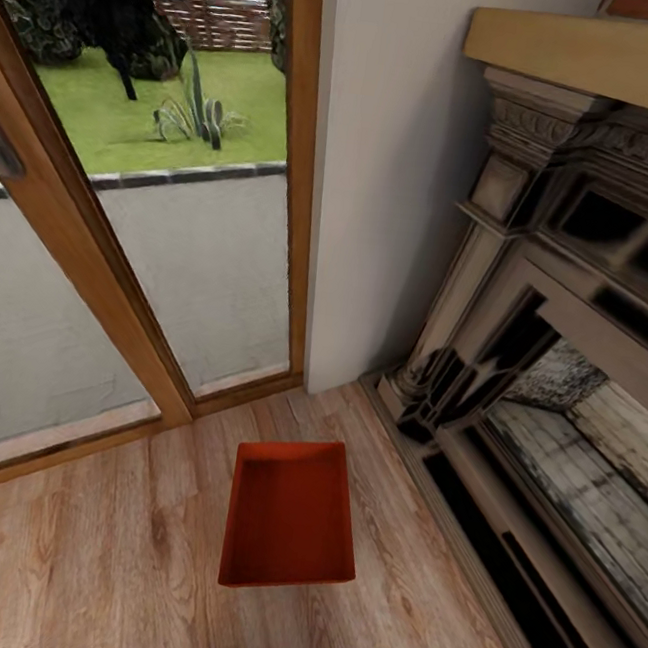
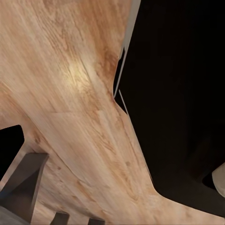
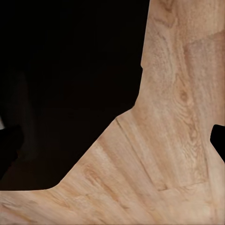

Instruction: Move the two storage containers from the living room to the garage. In the garage, place one container on the floor and stack the other container on top of it (either order is fine).

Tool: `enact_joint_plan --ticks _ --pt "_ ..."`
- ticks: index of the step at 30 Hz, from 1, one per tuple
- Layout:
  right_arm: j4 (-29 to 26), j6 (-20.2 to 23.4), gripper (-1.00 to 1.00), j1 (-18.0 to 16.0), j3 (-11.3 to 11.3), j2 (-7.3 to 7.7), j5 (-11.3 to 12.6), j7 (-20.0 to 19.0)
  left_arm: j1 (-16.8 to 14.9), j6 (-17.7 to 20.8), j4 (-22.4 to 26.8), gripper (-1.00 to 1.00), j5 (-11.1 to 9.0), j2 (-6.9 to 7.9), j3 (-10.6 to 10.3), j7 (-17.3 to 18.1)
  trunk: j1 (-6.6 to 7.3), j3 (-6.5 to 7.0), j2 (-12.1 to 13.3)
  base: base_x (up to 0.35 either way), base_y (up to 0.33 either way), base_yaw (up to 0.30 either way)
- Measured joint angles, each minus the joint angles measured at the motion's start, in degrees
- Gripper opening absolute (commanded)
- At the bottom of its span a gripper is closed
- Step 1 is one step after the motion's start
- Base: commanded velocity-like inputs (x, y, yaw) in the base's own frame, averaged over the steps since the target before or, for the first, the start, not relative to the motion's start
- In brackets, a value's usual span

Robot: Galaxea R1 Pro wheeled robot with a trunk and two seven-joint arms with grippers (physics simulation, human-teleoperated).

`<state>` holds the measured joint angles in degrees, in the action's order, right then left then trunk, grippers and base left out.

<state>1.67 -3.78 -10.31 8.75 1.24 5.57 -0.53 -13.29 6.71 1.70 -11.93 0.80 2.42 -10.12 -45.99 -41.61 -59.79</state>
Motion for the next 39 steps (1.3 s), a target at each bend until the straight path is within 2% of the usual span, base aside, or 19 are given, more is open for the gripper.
enact_joint_plan --ticks 6,27,39 --pt "-0.03 -0.06 1.0 0.0 0.07 0.39 -0.19 -0.02 0.0 -0.01 0.0 1.0 0.0 0.0 0.0 0.0 0.0 -0.56 0.0 0.0 0.0 0.0" --pt "0.0 -0.22 1.0 0.0 0.08 0.13 0.14 0.01 0.0 0.0 -0.49 1.0 -0.66 -0.38 0.13 0.0 0.0 -2.5 0.0 0.0 0.0 0.0" --pt "0.0 -0.43 1.0 0.0 -0.01 0.09 0.18 0.47 0.0 0.01 -0.51 1.0 -0.76 -0.31 0.16 0.0 0.0 -2.66 0.0 0.0 0.0 0.074"
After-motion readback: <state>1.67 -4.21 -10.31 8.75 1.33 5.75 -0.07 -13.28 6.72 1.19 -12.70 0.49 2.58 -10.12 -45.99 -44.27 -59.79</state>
